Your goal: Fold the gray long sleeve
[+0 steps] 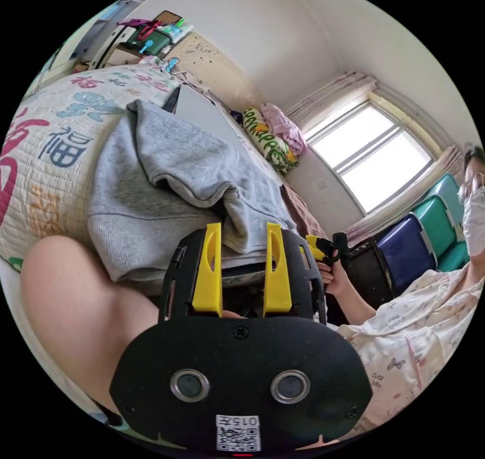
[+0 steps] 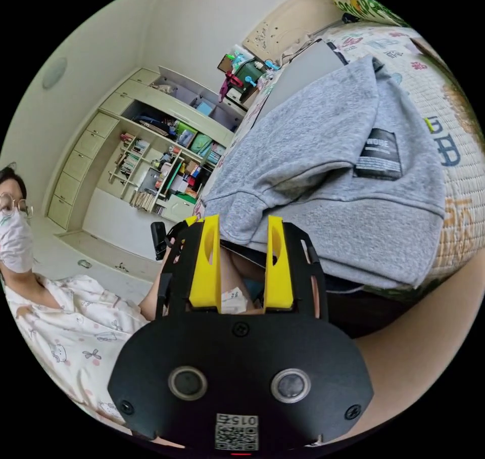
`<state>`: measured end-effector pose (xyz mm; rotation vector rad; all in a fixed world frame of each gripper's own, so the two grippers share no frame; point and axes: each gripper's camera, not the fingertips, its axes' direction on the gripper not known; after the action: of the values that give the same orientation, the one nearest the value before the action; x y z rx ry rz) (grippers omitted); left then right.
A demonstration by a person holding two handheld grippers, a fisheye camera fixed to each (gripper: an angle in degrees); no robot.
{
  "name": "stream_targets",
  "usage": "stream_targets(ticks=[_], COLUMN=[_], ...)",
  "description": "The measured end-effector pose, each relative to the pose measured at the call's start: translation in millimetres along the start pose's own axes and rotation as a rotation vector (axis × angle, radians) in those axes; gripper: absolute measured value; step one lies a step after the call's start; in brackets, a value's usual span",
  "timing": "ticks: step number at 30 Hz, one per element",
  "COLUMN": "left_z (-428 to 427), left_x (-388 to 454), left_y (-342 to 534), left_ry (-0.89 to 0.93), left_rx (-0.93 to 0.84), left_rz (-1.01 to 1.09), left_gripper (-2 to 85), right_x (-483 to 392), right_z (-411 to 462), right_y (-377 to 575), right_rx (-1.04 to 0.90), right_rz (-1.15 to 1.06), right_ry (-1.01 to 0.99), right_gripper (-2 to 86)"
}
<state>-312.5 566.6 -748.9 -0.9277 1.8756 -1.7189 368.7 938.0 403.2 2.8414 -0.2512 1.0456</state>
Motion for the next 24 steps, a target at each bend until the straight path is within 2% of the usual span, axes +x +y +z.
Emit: stream_targets(ticks=[3,6,10,14,18,20,24], left_z=[27.9,45.1,45.4,64.6,38.1,0.0,-55.6], left_x=[9.9,27.9,68.0,74.3,74.3,62.8,35.4], left_y=[-6.2,-6.8,9.0,26.4,25.3,19.0,-9.8], left_ry=[-0.078,-0.131,-0.159,-0.239,-0.188,-0.172,-0.24], left_rx=[-0.055,-0.113,-0.124,-0.185,-0.145,-0.045,0.126], left_rz=[0.053,0.101,0.235,0.24,0.207,0.167,0.099], left_gripper=[9.3,5.6,4.3,5.8,6.4,6.5,7.1], right_x=[15.3,31.4,44.5,65.3,57.4,39.1,6.2], right_z=[28.2,27.8,8.1,10.3,-5.2,-9.1,18.6], right_y=[-16.3,-21.6,-5.5,13.8,27.6,33.2,28.1], right_rx=[-0.055,-0.029,-0.003,-0.026,0.031,0.056,0.031], right_rz=[0.044,0.071,0.041,0.037,-0.03,-0.134,-0.339], right_ry=[0.079,-0.012,0.1,0.151,0.317,0.436,0.485], right_gripper=[11.5,3.0,1.7,2.8,5.6,6.7,7.8])
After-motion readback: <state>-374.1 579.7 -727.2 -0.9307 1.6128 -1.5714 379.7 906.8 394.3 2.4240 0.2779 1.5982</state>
